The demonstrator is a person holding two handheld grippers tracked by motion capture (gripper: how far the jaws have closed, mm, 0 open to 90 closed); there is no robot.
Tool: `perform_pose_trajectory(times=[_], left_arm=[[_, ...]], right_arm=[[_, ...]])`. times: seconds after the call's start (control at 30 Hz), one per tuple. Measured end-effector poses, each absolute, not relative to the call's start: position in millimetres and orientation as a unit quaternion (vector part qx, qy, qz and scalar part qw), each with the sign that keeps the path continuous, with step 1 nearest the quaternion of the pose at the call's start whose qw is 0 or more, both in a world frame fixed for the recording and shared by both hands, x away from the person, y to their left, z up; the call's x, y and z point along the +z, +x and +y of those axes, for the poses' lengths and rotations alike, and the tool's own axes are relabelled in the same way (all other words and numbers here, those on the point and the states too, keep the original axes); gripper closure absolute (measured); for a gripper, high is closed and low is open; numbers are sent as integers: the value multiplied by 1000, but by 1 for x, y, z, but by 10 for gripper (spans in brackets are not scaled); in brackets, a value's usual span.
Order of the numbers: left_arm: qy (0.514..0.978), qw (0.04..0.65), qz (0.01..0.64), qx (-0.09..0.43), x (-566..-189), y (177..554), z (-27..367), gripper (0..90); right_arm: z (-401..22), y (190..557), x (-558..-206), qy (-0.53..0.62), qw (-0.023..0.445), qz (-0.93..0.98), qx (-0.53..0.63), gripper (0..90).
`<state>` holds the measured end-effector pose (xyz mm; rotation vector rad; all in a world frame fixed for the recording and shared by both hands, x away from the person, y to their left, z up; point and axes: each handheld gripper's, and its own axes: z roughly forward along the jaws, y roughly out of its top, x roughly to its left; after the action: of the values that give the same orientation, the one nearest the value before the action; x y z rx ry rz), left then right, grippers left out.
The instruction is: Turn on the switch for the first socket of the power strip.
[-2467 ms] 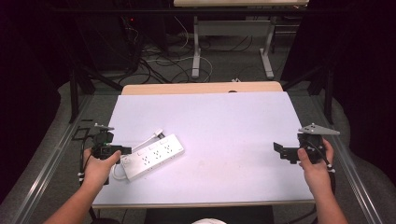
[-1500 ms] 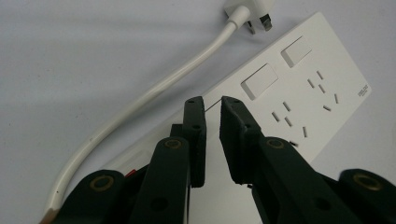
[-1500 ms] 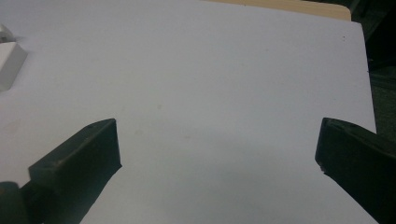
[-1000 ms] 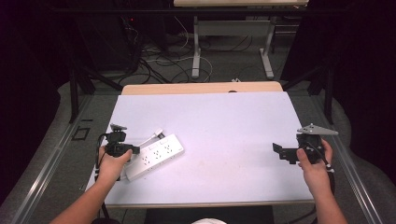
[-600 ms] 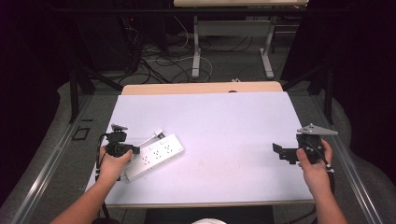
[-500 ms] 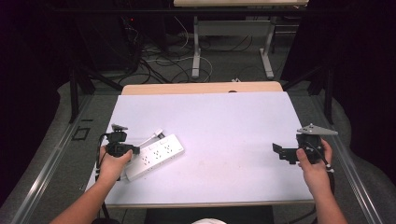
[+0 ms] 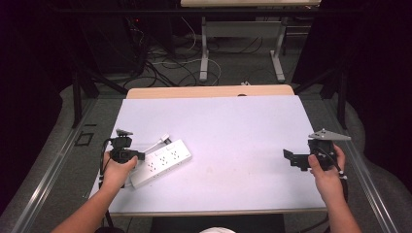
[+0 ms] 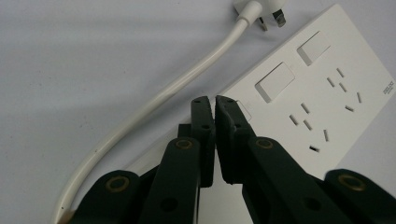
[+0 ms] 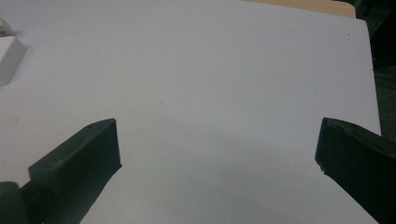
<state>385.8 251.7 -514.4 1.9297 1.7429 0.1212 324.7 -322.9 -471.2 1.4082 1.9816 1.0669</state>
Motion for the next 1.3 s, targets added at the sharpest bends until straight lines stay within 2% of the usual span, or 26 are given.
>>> perform_pose_trajectory(times=[1.3], left_arm=[[719, 262, 642, 51, -516, 384, 251, 900]], right_arm=[[-322, 325, -472, 514, 243, 725, 389, 0]])
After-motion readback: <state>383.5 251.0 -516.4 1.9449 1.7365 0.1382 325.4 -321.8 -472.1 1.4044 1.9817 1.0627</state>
